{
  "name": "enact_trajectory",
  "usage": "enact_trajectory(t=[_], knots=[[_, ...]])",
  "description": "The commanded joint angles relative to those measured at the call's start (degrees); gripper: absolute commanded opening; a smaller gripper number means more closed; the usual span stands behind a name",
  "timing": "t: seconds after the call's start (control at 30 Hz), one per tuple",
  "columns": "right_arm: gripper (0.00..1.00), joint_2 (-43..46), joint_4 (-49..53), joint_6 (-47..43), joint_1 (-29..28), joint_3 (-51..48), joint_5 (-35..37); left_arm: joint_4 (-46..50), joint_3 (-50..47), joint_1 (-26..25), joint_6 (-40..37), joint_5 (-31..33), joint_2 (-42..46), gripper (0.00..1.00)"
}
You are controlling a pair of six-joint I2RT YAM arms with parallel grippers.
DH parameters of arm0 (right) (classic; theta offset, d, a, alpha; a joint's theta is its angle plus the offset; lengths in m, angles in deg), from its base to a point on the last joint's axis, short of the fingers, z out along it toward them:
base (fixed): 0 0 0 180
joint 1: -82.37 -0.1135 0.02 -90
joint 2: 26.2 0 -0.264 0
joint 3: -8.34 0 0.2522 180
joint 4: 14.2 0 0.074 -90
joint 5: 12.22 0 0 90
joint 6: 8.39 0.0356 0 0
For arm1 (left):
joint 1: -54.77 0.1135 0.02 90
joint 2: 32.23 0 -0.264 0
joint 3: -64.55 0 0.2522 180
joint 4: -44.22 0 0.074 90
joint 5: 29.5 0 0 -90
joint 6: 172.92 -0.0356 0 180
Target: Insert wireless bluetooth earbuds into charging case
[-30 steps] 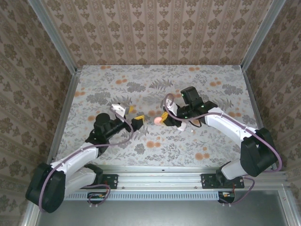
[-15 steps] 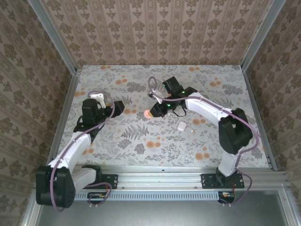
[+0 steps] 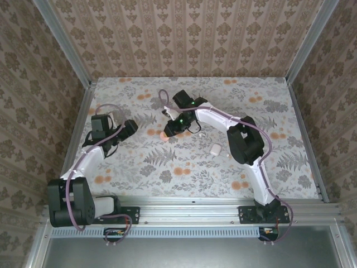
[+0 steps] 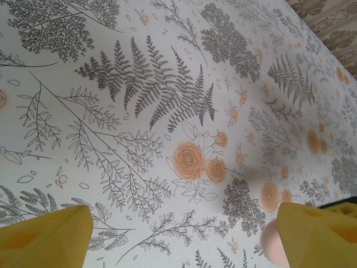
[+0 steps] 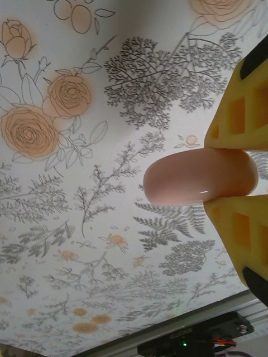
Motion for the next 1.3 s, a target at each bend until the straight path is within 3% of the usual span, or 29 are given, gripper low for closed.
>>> enact_trajectory(t=[0.0, 0.8, 1.27], knots=[[0.2, -3.8, 3.6, 1.7, -0.2, 5.0, -2.0, 2.6, 2.2, 0.4, -1.2, -1.4, -0.1, 0.86], [0.23, -19.2, 6.2, 6.3, -0.2, 20.6, -7.6, 0.9, 2.2, 2.6, -3.2, -2.6, -1.5, 0.86], [0.41, -19.9, 5.7, 7.0, 0.3, 21.4, -4.7, -0.5, 1.3, 3.7, -2.8, -2.8, -1.3, 0.85]])
